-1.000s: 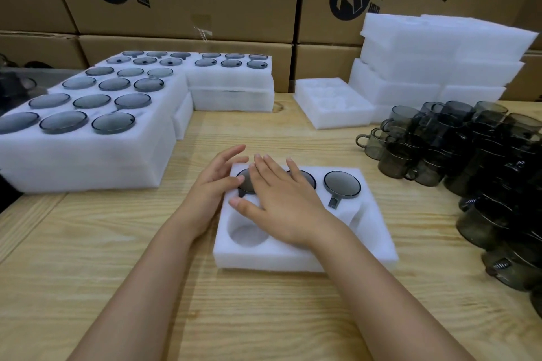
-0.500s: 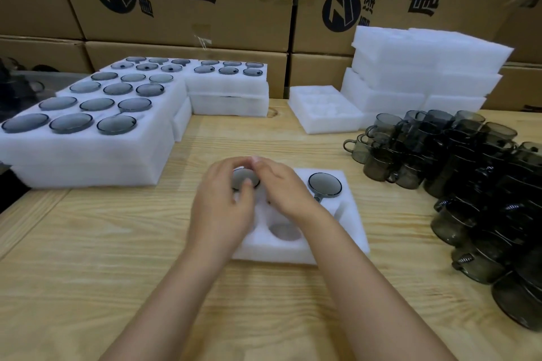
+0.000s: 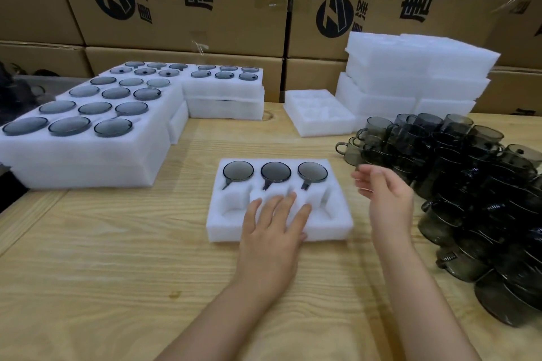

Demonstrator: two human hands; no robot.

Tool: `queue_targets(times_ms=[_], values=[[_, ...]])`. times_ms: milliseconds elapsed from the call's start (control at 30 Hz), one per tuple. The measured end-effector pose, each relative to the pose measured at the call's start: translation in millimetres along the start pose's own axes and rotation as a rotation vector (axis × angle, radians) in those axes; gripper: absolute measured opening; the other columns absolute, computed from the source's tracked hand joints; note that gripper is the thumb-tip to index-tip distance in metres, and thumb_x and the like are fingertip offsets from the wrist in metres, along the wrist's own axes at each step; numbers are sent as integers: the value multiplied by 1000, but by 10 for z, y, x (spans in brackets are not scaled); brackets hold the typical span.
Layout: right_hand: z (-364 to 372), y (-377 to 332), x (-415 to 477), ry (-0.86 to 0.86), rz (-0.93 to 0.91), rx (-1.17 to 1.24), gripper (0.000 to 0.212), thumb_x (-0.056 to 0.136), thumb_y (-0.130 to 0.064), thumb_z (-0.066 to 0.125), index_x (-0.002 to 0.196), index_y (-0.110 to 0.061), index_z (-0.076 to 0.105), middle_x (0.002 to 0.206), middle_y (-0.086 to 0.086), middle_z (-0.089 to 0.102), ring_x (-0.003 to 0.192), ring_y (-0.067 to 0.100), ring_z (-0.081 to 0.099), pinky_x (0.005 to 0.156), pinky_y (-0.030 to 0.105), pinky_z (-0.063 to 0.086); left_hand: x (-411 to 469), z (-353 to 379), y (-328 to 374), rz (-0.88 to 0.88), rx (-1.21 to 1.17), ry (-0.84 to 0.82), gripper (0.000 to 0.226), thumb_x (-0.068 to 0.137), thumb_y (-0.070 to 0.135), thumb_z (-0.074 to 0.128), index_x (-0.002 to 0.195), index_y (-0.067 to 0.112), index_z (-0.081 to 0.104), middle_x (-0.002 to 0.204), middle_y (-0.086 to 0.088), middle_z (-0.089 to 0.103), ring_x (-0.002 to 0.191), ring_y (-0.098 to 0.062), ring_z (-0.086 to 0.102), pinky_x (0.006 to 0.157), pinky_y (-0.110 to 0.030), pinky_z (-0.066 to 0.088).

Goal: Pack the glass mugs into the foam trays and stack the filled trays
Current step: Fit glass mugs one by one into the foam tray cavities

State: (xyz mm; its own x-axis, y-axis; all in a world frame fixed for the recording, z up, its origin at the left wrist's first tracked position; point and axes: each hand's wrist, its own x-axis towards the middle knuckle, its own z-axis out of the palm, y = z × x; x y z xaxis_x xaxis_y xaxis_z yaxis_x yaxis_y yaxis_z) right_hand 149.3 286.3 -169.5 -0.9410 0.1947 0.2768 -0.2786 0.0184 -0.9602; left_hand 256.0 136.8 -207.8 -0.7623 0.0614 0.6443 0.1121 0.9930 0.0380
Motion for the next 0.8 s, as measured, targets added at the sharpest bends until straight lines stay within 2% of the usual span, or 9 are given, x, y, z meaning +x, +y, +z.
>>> queue_targets(times_ms=[67,133,200,267,367,467,567,667,800], values=[[-154,129,71,57,-9,-211,23,95,-13,44,92,-14,67,85,-1,68,75,10,60,73,28,47,38,45,177,58,36,97,35,80,4,56,108,16,73,118,-11,68,110,-30,64,101,-56,41],[-226,224,149,15,-31,-419,22,93,-14,47,101,-14,67,91,-4,65,76,11,56,73,27,41,60,72,443,153,-66,153,40,87,2,38,98,17,73,106,-5,71,98,-25,67,95,-48,43],[-214,294,232,-60,-90,-599,32,92,-6,45,121,-8,59,118,4,59,94,17,56,84,25,39,64,89,672,182,-232,50,29,80,11,43,86,18,71,83,1,68,76,-20,63,78,-34,46],[-164,332,286,-132,-158,-709,46,91,1,41,137,-5,45,147,6,37,123,23,46,99,27,33,82,117,703,134,-344,-115,26,70,20,44,79,19,69,73,4,63,67,-18,59,63,-26,46],[-118,370,352,-192,-204,-867,58,90,-2,43,146,-11,29,157,-3,14,124,27,45,92,37,42,111,209,533,86,-491,-255,22,79,13,49,87,13,70,82,-1,66,77,-22,60,70,-27,48],[-109,399,461,-248,-166,-999,60,90,-7,45,147,-13,26,156,-4,16,129,24,40,88,39,44,126,231,439,103,-588,-315,23,87,12,48,99,9,68,93,-4,67,89,-24,57,84,-32,45],[-79,394,525,-218,-162,-1055,51,89,-4,46,139,-11,40,145,2,35,120,30,47,85,39,42,115,250,452,108,-615,-265,25,88,15,47,99,10,68,94,-4,67,90,-23,57,85,-32,45],[-58,342,489,-103,-211,-1064,40,85,2,47,120,-14,58,122,6,56,106,31,52,76,36,41,123,238,451,109,-631,-232,24,88,14,48,99,10,69,93,-4,68,89,-23,58,84,-32,46],[-18,300,320,-46,-264,-1051,26,89,-6,49,107,-12,66,105,10,64,100,31,50,70,36,39,127,217,456,104,-651,-217,23,88,14,49,98,10,70,88,-4,67,85,-24,59,80,-33,47]])
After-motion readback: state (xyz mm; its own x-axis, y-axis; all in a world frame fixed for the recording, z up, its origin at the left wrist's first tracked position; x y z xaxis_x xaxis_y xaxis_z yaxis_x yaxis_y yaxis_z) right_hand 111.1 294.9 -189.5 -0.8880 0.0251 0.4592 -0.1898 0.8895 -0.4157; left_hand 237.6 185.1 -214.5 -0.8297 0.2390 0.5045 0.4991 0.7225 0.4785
